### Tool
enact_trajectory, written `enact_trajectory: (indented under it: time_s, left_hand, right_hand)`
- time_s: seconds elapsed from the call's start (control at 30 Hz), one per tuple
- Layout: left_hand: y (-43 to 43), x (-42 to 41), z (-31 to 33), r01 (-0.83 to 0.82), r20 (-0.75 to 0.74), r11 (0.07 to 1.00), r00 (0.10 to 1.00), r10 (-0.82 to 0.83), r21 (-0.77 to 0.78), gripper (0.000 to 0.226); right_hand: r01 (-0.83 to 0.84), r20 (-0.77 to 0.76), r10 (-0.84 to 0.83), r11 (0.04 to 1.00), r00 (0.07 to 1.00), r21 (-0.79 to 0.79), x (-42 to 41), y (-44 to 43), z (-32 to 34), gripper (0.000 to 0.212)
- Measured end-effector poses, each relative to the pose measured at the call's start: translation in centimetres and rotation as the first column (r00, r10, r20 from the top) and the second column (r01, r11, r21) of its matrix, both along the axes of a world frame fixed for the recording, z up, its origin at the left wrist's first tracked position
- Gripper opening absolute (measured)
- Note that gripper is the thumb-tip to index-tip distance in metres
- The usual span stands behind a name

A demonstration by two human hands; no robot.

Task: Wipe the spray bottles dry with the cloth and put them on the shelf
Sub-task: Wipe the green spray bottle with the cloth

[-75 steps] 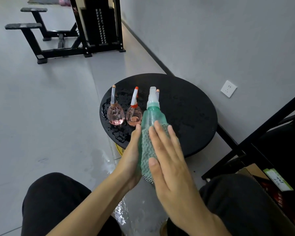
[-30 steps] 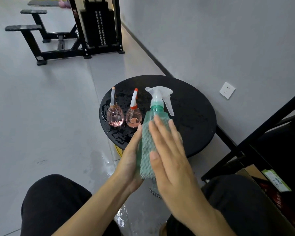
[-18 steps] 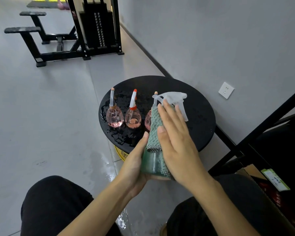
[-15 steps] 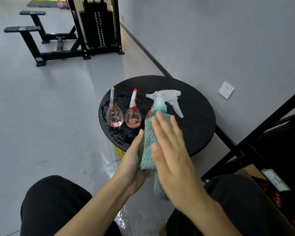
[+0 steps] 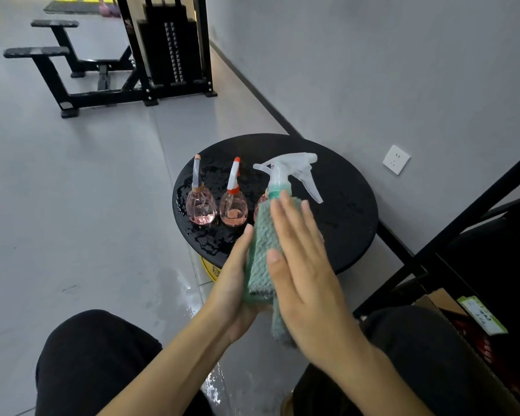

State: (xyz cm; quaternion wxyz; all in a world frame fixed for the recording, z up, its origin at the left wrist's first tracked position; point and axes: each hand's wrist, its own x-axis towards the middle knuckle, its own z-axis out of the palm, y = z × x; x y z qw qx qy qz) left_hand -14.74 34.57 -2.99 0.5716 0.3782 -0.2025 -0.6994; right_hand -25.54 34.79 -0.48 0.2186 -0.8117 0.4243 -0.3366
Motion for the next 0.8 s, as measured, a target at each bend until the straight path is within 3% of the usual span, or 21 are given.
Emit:
enact_trajectory:
  time_s: [0.2,0.4,0.63,0.8]
  left_hand:
    - [0.4,0.0,-0.2,-0.008,-0.014,1.0,1.0,0.008,0.001,0.046]
    - [1.1,-1.2,-0.6,0.036,0.007,0.999,0.999,-0.036,0.033,0.042]
    - [0.4,0.2,0.3,-0.067,-0.084,0.996,0.995,0.063,-0.056,0.042]
    - [0.7,-0.5,0.3,-0.067,-0.085,0.996,0.994,0.062,-0.057,0.041]
  right_hand:
    - [-0.027,-0.046,0.026,0.999,0.999,-0.022,-0.3,1.0,-0.6,0.053]
    - [0.041,0.016,-0.043,0.994,0.999,0.097,-0.3,-3.4,1.1,0.051]
    - [-0.022,-0.172,0.015,0.999,0.985,-0.037,0.6,2.2,-0.3,0.06]
    - [-0.014,-0.093,0.013,1.0,0.996,-0.012,0.7,-0.7,0.5,0.053]
